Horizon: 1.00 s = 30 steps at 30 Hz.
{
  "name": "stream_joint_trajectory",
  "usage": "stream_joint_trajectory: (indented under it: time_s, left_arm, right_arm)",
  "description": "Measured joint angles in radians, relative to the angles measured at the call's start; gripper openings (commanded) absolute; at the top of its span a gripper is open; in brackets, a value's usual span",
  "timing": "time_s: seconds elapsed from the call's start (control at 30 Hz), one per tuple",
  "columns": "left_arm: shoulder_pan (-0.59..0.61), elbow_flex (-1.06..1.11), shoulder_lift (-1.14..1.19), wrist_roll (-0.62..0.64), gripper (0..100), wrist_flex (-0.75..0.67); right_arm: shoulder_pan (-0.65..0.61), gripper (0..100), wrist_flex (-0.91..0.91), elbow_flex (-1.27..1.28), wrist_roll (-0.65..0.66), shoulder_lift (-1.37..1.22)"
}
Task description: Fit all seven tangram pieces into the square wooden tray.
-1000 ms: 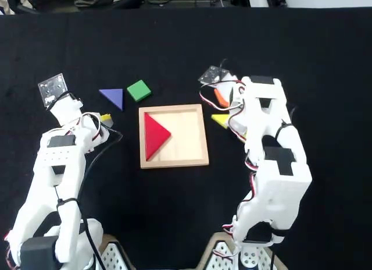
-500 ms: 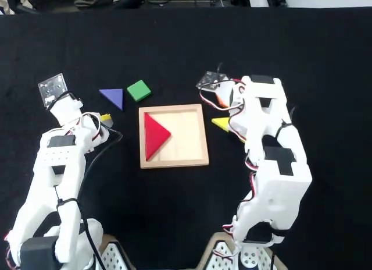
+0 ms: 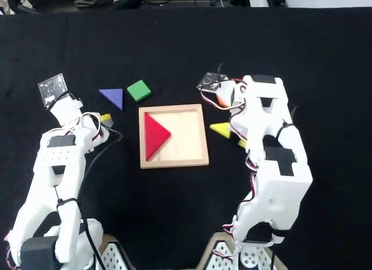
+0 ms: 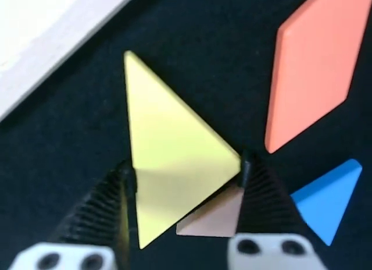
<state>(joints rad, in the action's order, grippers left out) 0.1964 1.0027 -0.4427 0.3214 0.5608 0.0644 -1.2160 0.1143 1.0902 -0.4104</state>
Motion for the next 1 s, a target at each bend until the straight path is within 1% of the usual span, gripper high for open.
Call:
stream_joint_trajectory:
  time_s: [0.1, 0.23, 0.37, 0.5, 0.6, 0.73, 0.8, 1.0]
  left_arm:
    - [0.0, 0.0, 0.0, 0.0, 26, 0.0]
    - [0.0, 0.0, 0.0, 0.0, 26, 0.0]
    - [0.0, 0.0, 0.0, 0.0, 26, 0.0]
    - [0.0, 0.0, 0.0, 0.0, 26, 0.0]
    - [0.0, 0.0, 0.0, 0.0, 26, 0.0]
    - [0.002, 0.0, 0.0, 0.0, 26, 0.0]
    - [0.002, 0.009, 0.0, 0.0, 26, -0.018]
    - [0.002, 0.034, 0.0, 0.0, 26, -0.063]
  right_arm:
    - [0.0, 9.5, -0.021, 0.003, 0.0, 0.025]
    - [-0.008, 9.3, -0.1, 0.003, 0.0, 0.107]
    - [-0.087, 9.3, -0.181, 0.003, 0.0, 0.226]
    - [-0.204, 9.3, -0.229, 0.02, 0.0, 0.302]
    - [-0.31, 9.3, -0.21, 0.091, 0.0, 0.313]
    - [-0.445, 9.3, -0.124, 0.187, 0.0, 0.313]
    - [-0.483, 9.3, -0.08, 0.218, -0.006, 0.313]
    - [-0.54, 9.3, 0.02, 0.265, -0.012, 0.313]
